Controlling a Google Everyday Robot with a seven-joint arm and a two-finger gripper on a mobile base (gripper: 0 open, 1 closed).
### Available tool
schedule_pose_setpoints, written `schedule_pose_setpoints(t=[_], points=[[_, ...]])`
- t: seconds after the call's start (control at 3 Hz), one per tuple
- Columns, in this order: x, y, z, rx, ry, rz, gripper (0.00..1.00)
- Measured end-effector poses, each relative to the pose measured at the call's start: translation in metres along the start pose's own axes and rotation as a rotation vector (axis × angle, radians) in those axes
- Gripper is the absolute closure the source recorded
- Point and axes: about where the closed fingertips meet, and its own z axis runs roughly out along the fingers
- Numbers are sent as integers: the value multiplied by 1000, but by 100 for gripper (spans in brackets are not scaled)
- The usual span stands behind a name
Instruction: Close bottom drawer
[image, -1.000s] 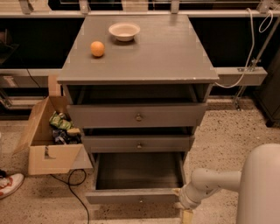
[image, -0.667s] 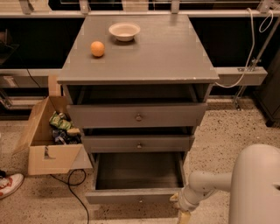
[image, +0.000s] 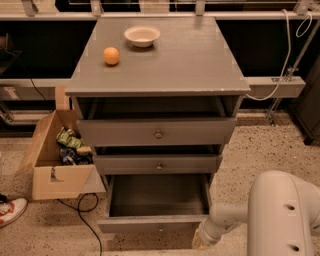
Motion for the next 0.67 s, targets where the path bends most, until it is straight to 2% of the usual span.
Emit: schedule_pose_setpoints(t=[0.33,0.67], points=[[-11,-17,22,67,-24,-19,93],[-34,-38,29,149,-63,-67,100]])
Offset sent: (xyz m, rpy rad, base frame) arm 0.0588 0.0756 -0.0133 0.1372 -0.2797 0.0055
